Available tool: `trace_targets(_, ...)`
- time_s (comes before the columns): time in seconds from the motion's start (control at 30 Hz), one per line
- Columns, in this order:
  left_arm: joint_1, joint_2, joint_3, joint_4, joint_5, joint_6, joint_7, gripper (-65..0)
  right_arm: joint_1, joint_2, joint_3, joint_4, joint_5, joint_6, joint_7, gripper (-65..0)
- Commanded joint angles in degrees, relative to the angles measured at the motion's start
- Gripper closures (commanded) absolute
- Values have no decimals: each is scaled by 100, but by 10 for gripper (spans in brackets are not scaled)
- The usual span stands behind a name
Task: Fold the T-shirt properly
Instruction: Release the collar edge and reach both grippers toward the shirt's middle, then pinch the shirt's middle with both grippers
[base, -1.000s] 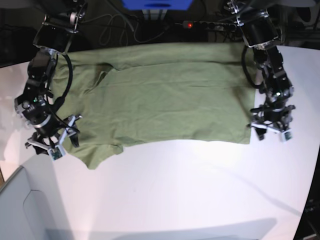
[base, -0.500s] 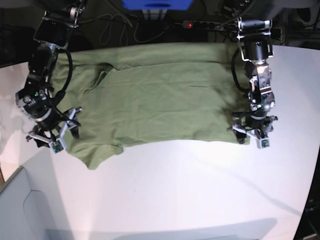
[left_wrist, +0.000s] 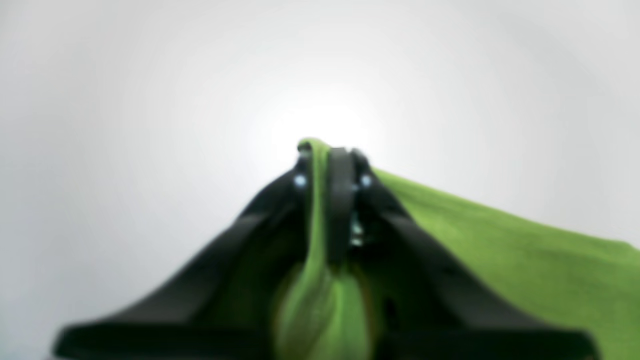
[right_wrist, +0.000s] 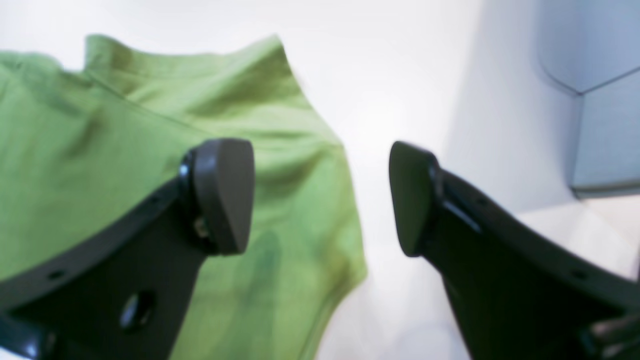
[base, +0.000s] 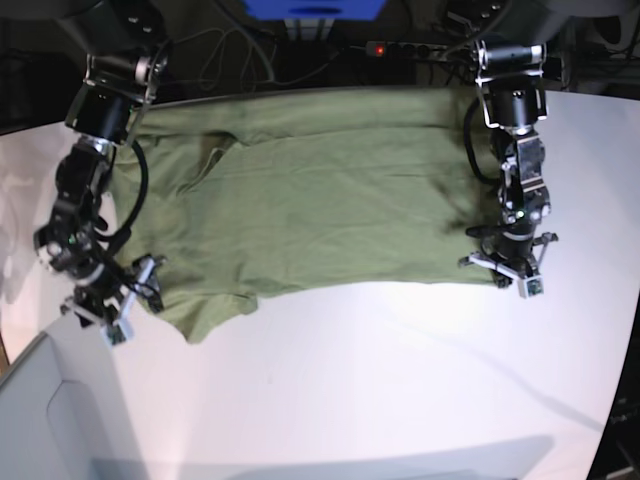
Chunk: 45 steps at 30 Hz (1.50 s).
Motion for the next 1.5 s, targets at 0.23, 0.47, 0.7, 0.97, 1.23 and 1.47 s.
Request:
trace_targets(0.23, -7, 5, 27, 21, -11, -14, 258, 0, 1513, 38, 18, -2354, 67, 0, 608, -405)
trace_targets(0.47, 19, 5, 27, 21, -11, -14, 267, 0, 2137, 47, 18, -4086, 67, -9, 1812, -405)
trace_targets(0.7, 133, 5, 27, 65, -2, -14, 267, 0, 2146, 56, 9, -4745, 67, -721, 2656, -405)
trace_targets(0.97, 213, 5, 27, 74, -11, -14, 267, 0, 1899, 65, -809, -4806, 67, -765, 2761, -371)
trace_targets(1.23, 292, 5, 27, 74, -11, -14, 267, 0, 1812, 65, -1204, -4736, 67, -826, 2779, 0)
trace_targets(1.47, 415, 5, 18, 328, -11, -14, 267, 0, 1117, 161, -1195, -3022, 93, -1398, 2507, 0)
